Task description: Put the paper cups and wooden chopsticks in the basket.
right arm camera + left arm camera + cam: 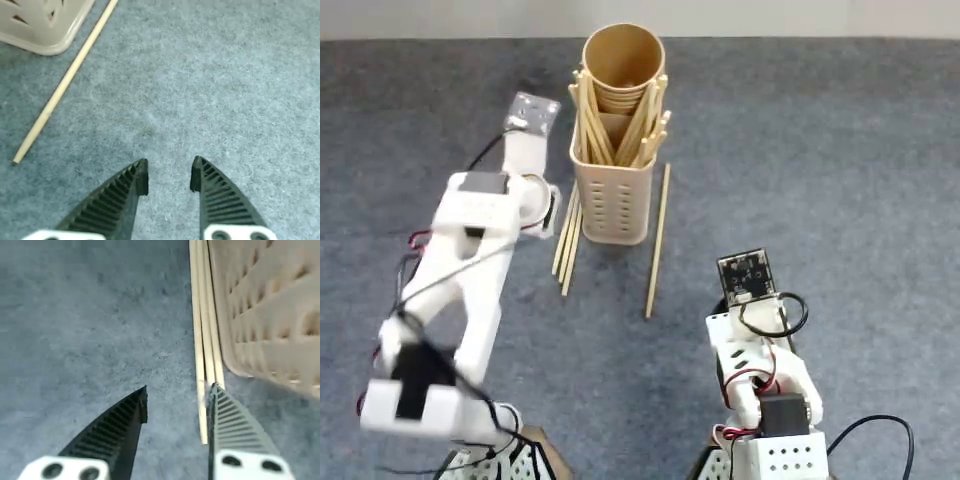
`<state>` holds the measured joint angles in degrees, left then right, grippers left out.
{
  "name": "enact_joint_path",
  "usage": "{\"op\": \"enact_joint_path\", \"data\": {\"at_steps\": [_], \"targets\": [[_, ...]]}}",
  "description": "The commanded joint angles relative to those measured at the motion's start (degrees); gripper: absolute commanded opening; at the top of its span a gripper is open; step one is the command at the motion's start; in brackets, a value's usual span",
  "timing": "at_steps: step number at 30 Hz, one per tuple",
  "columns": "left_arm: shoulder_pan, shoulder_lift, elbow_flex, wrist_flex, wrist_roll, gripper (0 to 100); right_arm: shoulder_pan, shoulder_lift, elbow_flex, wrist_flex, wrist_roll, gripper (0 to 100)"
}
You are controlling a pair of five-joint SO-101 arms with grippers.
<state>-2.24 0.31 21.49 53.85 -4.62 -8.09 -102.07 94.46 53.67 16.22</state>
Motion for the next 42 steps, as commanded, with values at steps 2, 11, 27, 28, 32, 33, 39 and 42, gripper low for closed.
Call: {"op": "enact_joint_path", "data": {"at_steps": [2,11,27,28,32,33,39,42], "targets": [[0.8,8.9,-6.8,0.5,-1.4,22,-0.5,-0.6,1.2,-1.2,1.1,14.9],[2.3,16.0,-13.0,3.4,-1.4,22,-0.5,-0.6,1.2,-1.2,1.1,14.9],[3.0,16.5,-15.3,7.0,-1.5,22,-0.5,-0.6,1.2,-1.2,1.1,14.9],[3.2,16.7,-15.2,7.0,-1.5,22,-0.5,-0.6,1.2,-1.2,1.1,14.9],[3.5,19.2,-15.8,6.9,-1.5,22,-0.5,-0.6,1.2,-1.2,1.1,14.9],[3.3,19.9,-15.9,6.9,-1.5,22,-0.5,-0.6,1.2,-1.2,1.1,14.9],[2.6,25.3,-19.1,7.4,-1.3,22,-0.5,-0.6,1.2,-1.2,1.1,14.9],[-0.7,26.3,-21.7,7.4,-1.1,21,-0.5,-0.6,1.2,-1.2,1.1,14.9]]}}
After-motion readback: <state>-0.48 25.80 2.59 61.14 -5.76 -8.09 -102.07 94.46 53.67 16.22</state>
